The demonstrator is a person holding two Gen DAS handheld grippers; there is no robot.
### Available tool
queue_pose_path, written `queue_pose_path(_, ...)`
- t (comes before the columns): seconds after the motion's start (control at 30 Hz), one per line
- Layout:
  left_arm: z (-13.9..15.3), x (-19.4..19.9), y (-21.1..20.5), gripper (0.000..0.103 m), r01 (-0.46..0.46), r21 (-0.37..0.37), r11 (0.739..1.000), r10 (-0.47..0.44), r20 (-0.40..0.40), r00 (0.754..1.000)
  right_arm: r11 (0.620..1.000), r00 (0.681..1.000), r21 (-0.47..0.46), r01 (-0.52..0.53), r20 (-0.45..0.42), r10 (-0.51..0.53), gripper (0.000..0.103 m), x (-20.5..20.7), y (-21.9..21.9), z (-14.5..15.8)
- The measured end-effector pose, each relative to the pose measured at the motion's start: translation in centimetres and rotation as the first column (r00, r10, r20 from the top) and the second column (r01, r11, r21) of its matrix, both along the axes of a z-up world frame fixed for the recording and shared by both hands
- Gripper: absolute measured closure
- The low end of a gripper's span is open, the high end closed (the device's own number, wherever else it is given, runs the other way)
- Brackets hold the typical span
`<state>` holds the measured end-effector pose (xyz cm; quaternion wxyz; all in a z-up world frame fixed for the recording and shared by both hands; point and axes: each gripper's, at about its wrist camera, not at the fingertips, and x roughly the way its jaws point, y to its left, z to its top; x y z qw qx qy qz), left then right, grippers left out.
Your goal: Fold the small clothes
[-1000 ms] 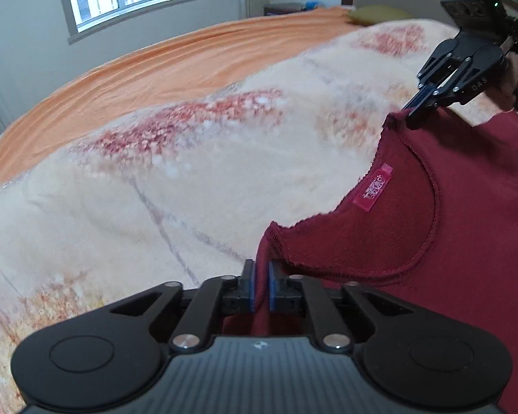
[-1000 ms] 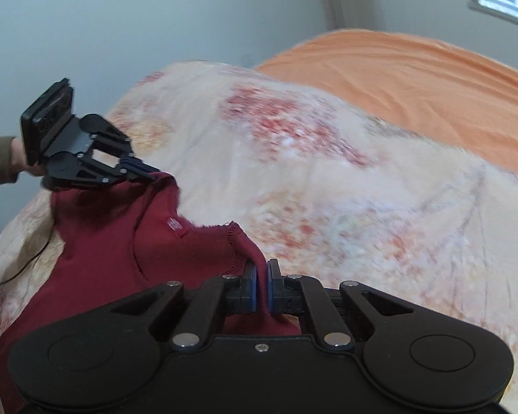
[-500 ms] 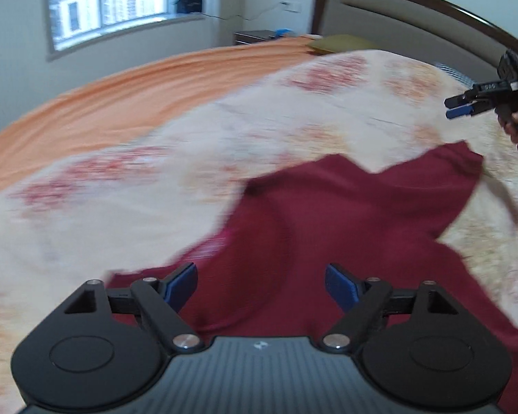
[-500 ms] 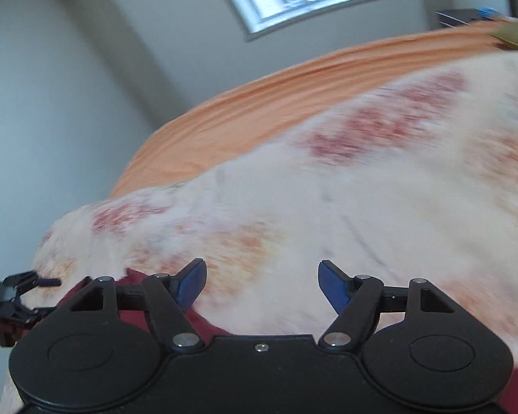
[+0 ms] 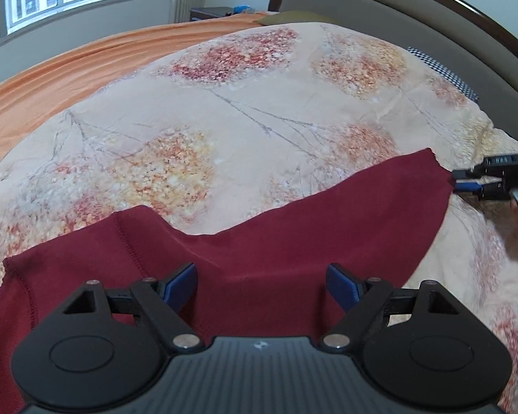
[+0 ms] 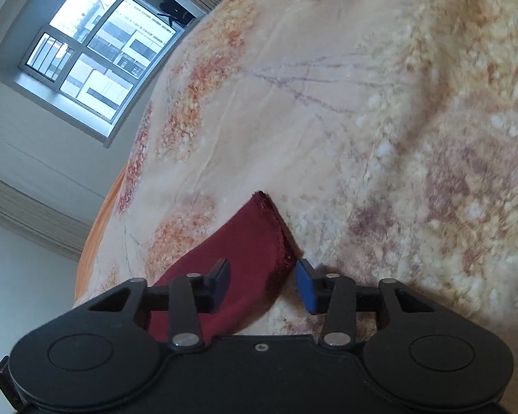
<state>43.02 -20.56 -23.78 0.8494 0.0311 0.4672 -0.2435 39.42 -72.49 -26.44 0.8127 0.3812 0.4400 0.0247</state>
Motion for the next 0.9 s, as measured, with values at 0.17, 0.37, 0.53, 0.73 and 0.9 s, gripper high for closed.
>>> queue_pose_path(0.17, -2.0, 1.8, 0.0, 0.017, -0.098, 0.011, 0.995, 0.099, -0.078, 0.992, 0.992, 0.997, 0.102, 0.074, 0.024, -0.076, 0.088, 0.9, 0.0, -2.4)
queue_pose_path(0.37, -2.9, 4.0, -2.0, 0.007, -0.167, -0.074, 0.983, 0.161, -0.077, 0.984, 0.982, 0.966, 0.183, 0.043, 0.244, -0.087, 0.099, 1.9, -0.4, 3.6)
queue_pose_path(0.53, -1.8, 4.3, -2.3, 0.016, -0.211, -0.233, 0.949, 0.187, -0.12, 0.975, 0.982, 0.924, 0.119, -0.145, 0.372, 0.092, 0.099, 3.3, 2.8, 10.8)
queue_pose_path(0.73, 1.5, -1.1, 4.8, 0.012, -0.264, -0.284, 0.922, 0.249, -0.086, 0.965, 0.931, 0.864, 0.031, -0.365, 0.385, 0.325, 0.098, 3.6, 12.8, 13.8)
queue_pose_path(0.9, 1.9, -6.2, 15.1, 0.009, -0.424, -0.282, 0.86, 0.397, -0.15, 0.905, 0.822, 0.773, 0.048, -0.567, 0.375, 0.511, 0.098, 2.5, 27.1, 13.2)
